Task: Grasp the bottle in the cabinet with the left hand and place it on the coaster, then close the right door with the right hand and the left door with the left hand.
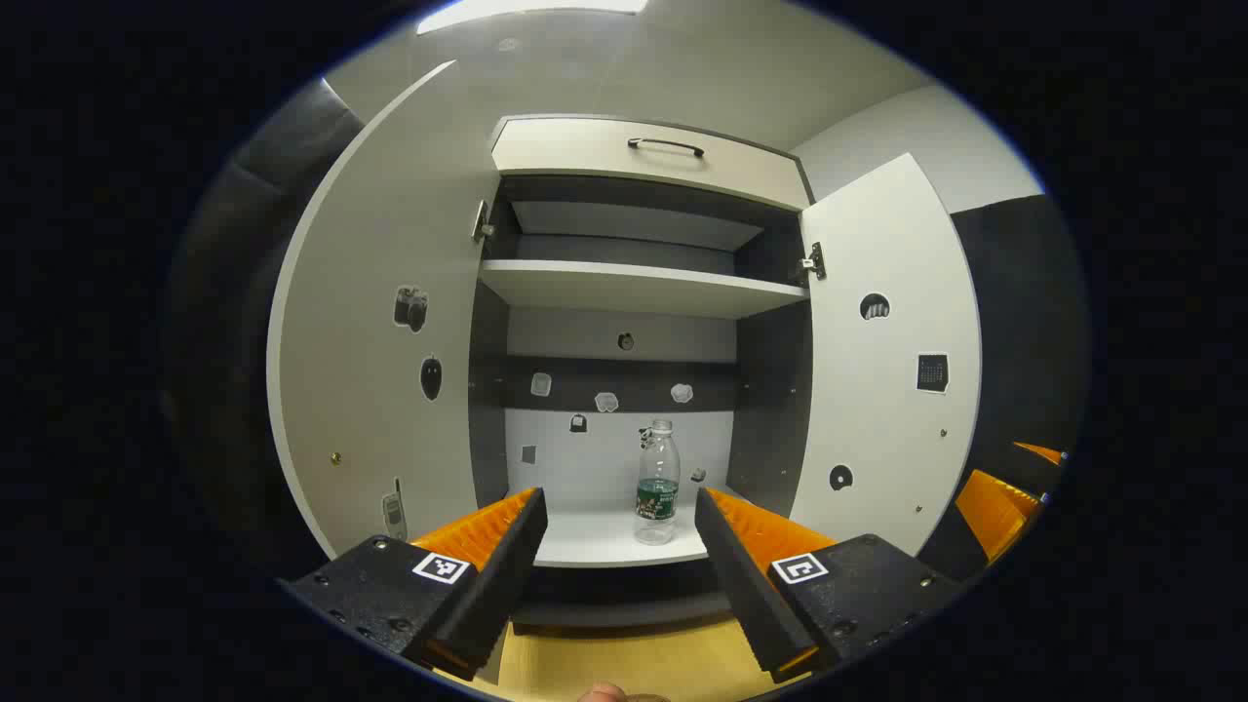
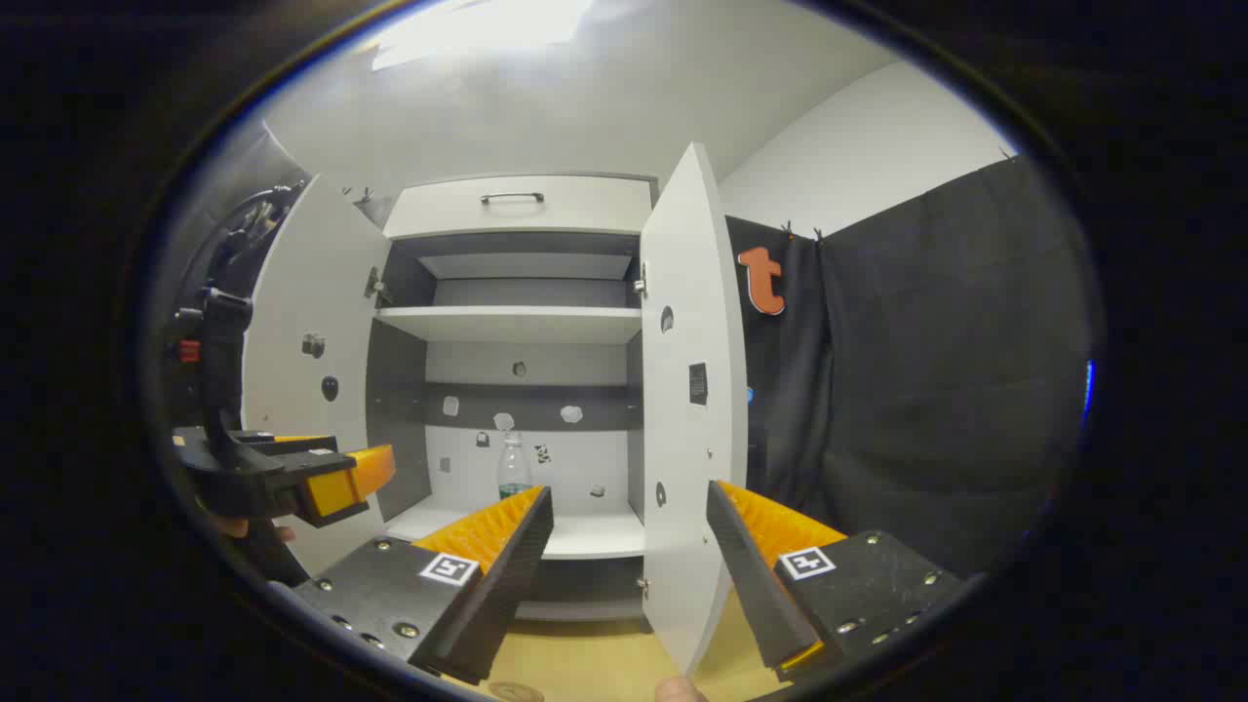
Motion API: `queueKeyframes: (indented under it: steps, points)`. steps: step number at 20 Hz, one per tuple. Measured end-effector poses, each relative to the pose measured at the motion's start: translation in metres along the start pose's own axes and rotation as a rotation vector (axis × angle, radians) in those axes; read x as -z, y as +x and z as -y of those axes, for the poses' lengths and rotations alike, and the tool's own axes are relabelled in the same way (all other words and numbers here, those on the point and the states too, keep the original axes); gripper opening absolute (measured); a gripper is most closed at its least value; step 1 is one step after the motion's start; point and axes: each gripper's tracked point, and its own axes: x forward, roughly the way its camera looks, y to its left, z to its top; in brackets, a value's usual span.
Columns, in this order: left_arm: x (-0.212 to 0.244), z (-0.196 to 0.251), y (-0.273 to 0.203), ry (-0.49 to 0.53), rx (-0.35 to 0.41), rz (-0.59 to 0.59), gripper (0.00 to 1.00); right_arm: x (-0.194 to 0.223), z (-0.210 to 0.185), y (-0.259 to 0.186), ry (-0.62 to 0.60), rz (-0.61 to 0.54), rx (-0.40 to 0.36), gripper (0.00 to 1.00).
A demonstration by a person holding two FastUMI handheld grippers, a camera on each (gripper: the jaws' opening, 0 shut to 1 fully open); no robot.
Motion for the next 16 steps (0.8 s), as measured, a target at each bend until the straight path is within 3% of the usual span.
queueKeyframes:
  steps: [8, 16]
  points:
    - [0.003, 0.012, 0.002, 0.000, 0.000, -0.008, 0.97, 0.006, -0.006, 0.011, -0.008, -0.011, -0.011, 0.93]
    - [0.007, 0.019, 0.002, -0.025, -0.013, -0.021, 0.96, 0.003, -0.005, 0.014, -0.018, -0.024, -0.024, 0.96]
